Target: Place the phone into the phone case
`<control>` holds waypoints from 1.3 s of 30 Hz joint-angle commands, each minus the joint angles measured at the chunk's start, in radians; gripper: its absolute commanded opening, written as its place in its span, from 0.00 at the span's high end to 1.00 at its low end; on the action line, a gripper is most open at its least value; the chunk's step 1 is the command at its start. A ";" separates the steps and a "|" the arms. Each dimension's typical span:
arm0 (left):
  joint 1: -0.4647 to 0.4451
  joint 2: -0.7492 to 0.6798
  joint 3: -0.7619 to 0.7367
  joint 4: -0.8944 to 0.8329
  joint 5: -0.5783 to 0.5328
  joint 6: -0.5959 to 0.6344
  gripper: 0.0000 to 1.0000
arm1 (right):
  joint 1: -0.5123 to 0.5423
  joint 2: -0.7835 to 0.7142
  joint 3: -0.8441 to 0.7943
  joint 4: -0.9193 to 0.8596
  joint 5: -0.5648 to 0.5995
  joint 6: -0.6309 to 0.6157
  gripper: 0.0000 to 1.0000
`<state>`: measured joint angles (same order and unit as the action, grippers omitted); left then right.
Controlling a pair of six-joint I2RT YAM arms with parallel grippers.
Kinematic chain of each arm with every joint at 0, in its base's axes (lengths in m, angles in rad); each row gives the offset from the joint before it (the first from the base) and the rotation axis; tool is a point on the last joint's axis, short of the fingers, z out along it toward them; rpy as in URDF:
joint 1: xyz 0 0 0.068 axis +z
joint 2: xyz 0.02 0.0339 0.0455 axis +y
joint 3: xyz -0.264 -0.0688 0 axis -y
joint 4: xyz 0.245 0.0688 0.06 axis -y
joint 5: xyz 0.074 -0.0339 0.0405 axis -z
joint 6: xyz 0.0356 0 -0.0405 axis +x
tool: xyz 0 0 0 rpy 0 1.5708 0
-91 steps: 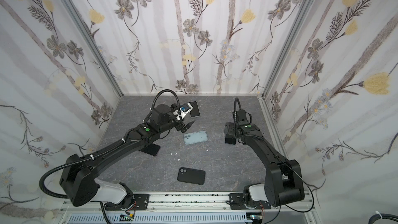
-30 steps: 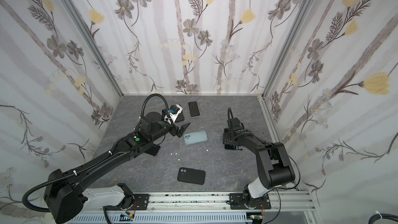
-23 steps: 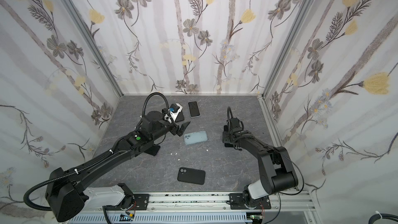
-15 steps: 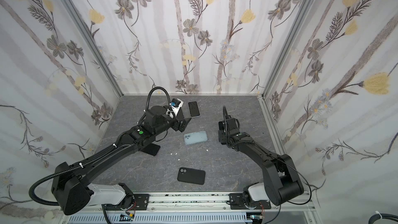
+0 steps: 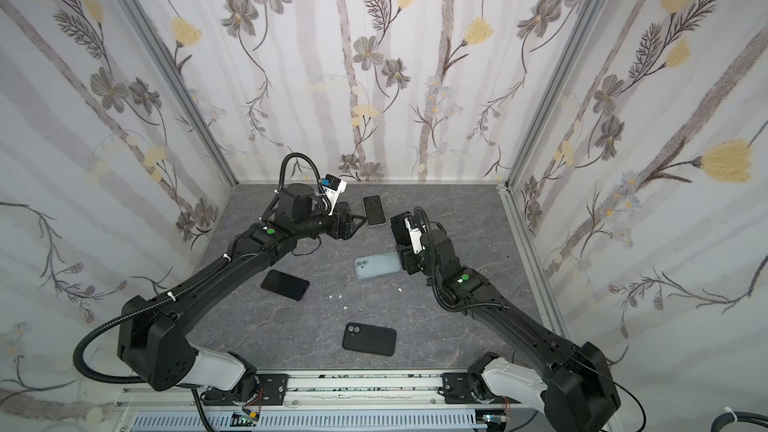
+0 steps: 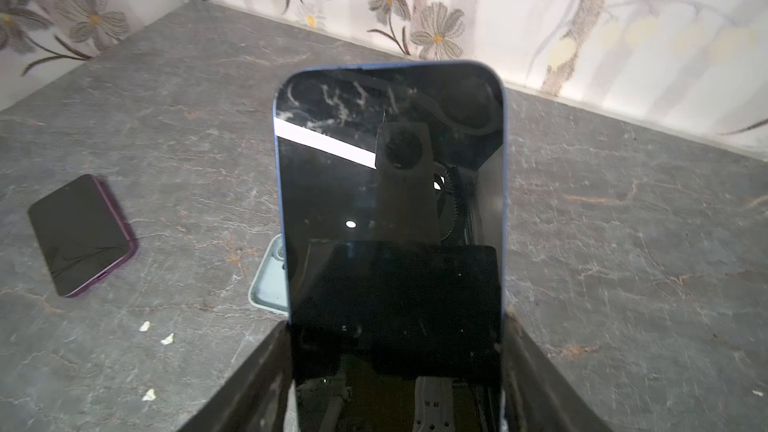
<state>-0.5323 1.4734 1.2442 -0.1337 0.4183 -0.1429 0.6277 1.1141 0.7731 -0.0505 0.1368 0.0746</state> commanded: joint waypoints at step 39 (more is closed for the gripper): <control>0.046 -0.024 -0.077 0.257 0.293 -0.224 1.00 | 0.158 -0.036 0.121 0.076 0.089 -0.082 0.08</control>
<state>-0.4900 1.4895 1.2007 0.0025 0.8017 -0.3626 0.7849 1.1007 0.8776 -0.0570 0.1974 -0.0235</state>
